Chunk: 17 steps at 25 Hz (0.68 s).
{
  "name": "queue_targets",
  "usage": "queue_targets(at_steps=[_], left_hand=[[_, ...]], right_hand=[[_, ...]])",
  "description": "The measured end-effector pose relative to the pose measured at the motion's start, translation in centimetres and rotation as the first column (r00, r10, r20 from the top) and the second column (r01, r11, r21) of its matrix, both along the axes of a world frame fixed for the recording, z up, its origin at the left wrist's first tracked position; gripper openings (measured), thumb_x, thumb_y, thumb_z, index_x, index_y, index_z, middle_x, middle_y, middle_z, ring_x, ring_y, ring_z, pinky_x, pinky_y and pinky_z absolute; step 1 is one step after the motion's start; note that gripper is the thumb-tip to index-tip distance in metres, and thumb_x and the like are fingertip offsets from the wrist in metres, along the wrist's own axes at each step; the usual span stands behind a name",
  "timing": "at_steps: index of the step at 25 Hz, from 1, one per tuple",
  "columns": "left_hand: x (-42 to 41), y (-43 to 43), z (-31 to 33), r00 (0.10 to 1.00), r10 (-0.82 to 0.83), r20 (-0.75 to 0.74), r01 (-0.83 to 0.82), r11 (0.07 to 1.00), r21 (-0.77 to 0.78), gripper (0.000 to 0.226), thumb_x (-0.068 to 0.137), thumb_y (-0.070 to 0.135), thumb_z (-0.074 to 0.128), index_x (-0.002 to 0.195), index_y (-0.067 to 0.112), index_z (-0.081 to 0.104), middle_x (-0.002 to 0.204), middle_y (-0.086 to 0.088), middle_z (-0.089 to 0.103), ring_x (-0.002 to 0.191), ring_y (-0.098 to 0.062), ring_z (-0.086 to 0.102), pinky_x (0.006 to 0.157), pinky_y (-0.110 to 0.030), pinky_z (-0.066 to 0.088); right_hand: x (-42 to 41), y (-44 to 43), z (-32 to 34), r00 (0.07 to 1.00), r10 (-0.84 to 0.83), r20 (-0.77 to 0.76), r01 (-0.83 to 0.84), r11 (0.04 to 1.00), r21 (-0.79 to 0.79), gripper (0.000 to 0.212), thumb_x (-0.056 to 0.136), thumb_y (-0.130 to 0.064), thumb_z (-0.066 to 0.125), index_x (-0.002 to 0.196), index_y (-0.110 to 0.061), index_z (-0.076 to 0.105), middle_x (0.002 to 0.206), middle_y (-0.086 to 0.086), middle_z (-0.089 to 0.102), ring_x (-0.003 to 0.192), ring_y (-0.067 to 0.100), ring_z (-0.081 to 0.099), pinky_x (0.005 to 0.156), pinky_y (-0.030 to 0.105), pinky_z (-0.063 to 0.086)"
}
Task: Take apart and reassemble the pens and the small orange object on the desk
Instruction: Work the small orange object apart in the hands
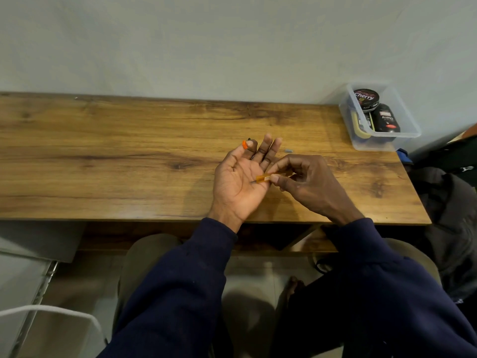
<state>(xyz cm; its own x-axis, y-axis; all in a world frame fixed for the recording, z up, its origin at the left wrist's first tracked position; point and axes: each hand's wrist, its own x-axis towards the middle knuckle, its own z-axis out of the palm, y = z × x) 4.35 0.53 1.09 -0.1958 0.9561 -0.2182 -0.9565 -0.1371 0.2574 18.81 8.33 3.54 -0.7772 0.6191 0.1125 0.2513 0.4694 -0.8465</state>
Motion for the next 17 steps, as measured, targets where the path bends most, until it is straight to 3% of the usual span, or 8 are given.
queue_targets(at_steps=[7, 11, 17], left_hand=[[0.02, -0.03, 0.04, 0.999, 0.045, -0.018, -0.045, 0.998, -0.037, 0.015, 0.103, 0.019, 0.049, 0.095, 0.014, 0.060, 0.113, -0.010, 0.071, 0.129, -0.031, 0.061, 0.120, -0.057, 0.036], [0.08, -0.06, 0.18, 0.997, 0.071, 0.013, -0.071, 0.997, -0.044, 0.016, 0.103, 0.018, 0.051, 0.094, 0.012, 0.063, 0.109, -0.012, 0.072, 0.117, -0.030, 0.069, 0.115, -0.052, 0.044], [0.11, -0.27, 0.32, 0.998, 0.060, 0.001, -0.060, 0.998, -0.027, 0.012, 0.101, 0.018, 0.053, 0.095, 0.013, 0.062, 0.112, -0.011, 0.071, 0.123, -0.030, 0.065, 0.119, -0.053, 0.039]], right_hand=[[0.08, -0.29, -0.80, 0.995, -0.059, -0.076, 0.059, 0.998, -0.001, 0.011, 0.094, -0.007, 0.072, 0.101, -0.015, 0.074, 0.100, -0.001, 0.073, 0.089, 0.013, 0.069, 0.076, 0.029, 0.058], [-0.04, -0.57, -0.64, 0.995, -0.064, -0.082, 0.066, 0.997, 0.025, 0.013, 0.093, -0.007, 0.073, 0.100, -0.018, 0.074, 0.096, -0.005, 0.073, 0.086, 0.010, 0.068, 0.076, 0.026, 0.057], [-0.19, -0.87, -0.46, 0.995, -0.077, -0.058, 0.084, 0.989, 0.124, 0.013, 0.091, -0.010, 0.076, 0.103, -0.015, 0.075, 0.100, -0.005, 0.074, 0.097, 0.007, 0.069, 0.085, 0.028, 0.058]])
